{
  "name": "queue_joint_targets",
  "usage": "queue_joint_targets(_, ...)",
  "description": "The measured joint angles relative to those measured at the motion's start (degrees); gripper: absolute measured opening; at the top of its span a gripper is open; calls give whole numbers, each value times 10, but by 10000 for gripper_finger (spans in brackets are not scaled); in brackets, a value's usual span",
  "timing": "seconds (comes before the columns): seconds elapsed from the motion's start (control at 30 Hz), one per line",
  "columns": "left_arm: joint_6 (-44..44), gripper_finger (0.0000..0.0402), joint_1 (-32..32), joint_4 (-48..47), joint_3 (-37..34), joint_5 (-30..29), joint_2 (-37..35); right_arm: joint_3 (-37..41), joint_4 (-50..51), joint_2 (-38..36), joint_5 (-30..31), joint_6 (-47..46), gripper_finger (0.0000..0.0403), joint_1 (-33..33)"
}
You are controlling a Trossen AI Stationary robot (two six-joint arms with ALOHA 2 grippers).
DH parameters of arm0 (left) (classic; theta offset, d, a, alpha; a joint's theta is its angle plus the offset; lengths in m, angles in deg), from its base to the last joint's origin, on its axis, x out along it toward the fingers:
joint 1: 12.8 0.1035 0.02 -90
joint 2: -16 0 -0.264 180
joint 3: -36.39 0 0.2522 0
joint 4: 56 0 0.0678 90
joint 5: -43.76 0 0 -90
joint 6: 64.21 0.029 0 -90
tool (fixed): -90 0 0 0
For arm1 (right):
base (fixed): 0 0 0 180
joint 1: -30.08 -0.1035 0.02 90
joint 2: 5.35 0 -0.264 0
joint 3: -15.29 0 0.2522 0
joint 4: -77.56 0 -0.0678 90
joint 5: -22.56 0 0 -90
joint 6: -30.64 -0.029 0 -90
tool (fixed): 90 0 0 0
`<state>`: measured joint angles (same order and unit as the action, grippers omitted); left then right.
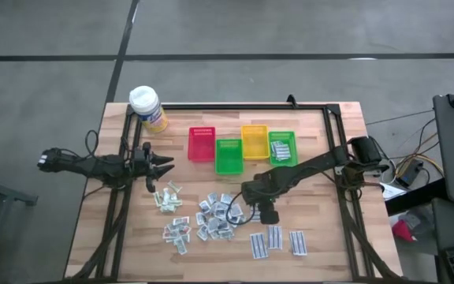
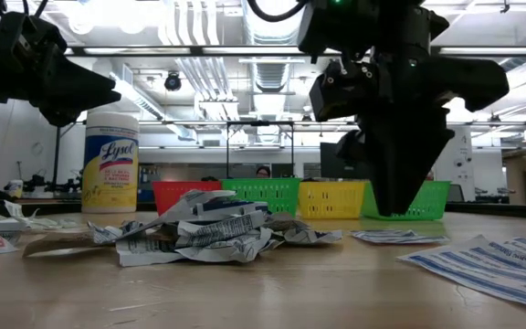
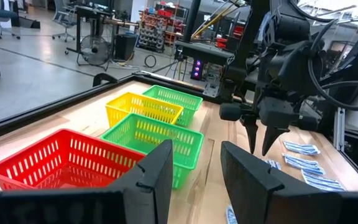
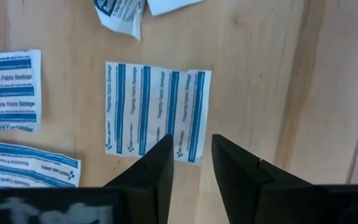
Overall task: Pick & Place First Aid Supplies
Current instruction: Put the blue bandage into the right green basket
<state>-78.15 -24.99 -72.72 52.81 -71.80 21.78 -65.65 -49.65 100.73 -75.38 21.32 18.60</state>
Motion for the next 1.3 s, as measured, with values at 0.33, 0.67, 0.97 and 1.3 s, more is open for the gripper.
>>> queue_joint_targets(0.33, 0, 131, 0, 0, 0, 0, 0, 10, -5, 0, 0, -1, 114, 0)
queue_joint_targets(0.67, 0, 131, 0, 0, 0, 0, 0, 45, -65, 0, 4, -14, 109, 0)
queue_joint_targets(0.97, 0, 131, 0, 0, 0, 0, 0, 77, -94, -3, 31, -38, 93, 0)
queue_joint_targets(1.3, 0, 131, 0, 0, 0, 0, 0, 82, -98, -2, 36, -38, 48, 0)
